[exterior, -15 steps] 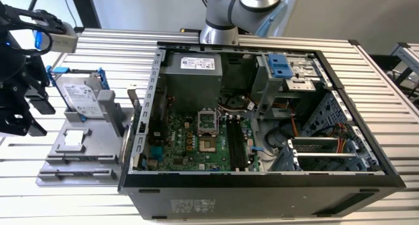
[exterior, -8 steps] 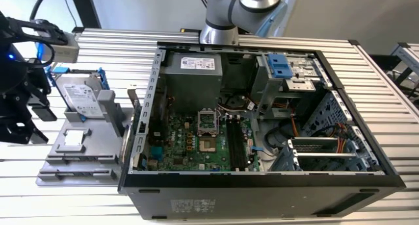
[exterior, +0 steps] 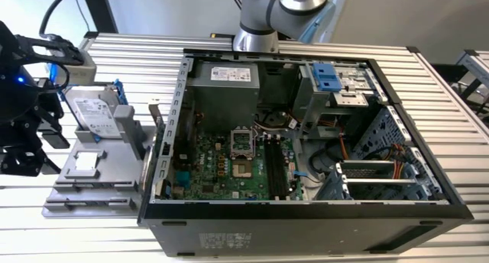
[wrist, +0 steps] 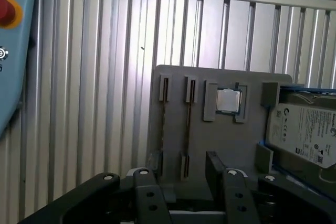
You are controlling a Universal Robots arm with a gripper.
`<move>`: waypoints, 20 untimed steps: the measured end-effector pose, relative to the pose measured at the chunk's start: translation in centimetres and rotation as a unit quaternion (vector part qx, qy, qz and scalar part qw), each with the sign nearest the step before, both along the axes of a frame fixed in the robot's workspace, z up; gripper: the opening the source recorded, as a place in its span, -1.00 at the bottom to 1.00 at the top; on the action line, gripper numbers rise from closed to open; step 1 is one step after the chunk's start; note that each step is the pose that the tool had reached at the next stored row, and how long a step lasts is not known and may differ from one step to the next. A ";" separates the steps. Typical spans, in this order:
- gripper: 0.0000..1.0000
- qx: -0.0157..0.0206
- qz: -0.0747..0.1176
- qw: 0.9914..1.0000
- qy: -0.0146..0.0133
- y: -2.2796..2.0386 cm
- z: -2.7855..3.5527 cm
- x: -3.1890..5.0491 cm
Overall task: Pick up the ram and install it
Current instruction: 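Pick up the ram and move it above insertion slot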
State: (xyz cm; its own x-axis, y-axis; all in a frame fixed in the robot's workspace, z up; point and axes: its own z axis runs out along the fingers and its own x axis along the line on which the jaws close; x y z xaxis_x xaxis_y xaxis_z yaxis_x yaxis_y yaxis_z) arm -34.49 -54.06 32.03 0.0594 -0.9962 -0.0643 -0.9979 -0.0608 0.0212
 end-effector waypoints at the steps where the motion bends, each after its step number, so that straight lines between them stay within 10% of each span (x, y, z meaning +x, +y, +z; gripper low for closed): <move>1: 1.00 -0.003 0.000 1.000 0.000 0.00 -0.09 0.00; 4: 1.00 -0.010 0.000 1.000 0.000 0.00 -0.41 0.00; 20: 1.00 -0.010 0.000 1.000 0.000 0.00 -2.91 -0.01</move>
